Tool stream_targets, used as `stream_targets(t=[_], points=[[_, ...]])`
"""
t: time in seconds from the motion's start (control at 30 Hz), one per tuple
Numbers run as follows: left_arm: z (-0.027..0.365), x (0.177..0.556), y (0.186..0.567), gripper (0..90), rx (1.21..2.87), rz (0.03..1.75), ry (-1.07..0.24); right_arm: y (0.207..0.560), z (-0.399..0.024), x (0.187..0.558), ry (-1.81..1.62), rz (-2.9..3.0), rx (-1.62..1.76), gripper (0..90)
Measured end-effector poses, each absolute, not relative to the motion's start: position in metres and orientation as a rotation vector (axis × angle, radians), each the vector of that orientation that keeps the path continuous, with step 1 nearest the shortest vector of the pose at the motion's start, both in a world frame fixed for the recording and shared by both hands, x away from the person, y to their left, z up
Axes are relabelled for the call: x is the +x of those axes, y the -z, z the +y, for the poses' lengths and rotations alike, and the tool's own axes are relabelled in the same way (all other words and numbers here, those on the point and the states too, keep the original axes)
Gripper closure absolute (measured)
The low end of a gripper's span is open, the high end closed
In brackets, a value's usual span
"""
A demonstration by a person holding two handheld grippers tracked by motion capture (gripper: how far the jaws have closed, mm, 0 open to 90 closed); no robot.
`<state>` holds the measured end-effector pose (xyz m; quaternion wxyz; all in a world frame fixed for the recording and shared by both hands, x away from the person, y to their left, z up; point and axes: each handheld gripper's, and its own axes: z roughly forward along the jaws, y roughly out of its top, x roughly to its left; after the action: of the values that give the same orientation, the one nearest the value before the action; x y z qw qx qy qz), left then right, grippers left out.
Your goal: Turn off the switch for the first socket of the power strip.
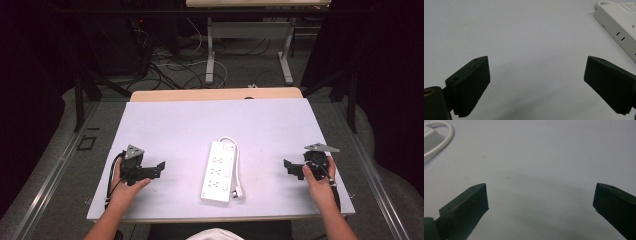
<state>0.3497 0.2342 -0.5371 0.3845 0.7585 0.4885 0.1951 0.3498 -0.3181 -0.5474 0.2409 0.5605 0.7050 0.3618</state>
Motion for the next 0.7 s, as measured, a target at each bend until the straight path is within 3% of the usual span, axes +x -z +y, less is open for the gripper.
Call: stream_targets(t=[0.7], points=[[0.2359, 0.3499, 0.5369, 6.7, 1.934, 1.253, -0.497, 0.5551, -0.3196, 0.3481, -1.008, 1.914, 1.538, 0.0]])
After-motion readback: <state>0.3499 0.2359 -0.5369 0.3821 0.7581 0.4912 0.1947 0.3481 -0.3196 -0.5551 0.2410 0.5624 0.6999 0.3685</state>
